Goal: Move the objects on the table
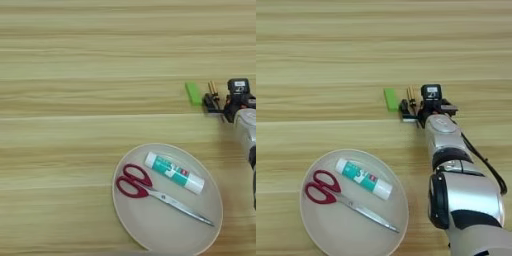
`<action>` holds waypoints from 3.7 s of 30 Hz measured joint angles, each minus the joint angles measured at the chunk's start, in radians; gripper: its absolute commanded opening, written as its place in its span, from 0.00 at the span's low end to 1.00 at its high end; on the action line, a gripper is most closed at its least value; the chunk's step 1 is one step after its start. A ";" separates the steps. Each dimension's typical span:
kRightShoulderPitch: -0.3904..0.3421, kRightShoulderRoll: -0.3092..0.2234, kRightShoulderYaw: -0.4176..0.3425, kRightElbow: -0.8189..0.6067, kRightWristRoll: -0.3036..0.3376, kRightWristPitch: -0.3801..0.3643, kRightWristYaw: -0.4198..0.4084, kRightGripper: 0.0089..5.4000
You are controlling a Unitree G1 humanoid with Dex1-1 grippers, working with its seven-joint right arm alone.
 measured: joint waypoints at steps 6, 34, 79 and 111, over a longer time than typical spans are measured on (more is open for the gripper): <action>-0.003 0.000 0.009 0.006 -0.002 -0.001 0.002 1.00; -0.029 0.001 -0.004 0.042 0.018 0.032 0.063 0.45; 0.015 0.040 -0.044 -0.130 0.091 -0.203 0.238 0.15; 0.285 0.006 0.173 -0.561 0.106 -0.189 0.835 0.15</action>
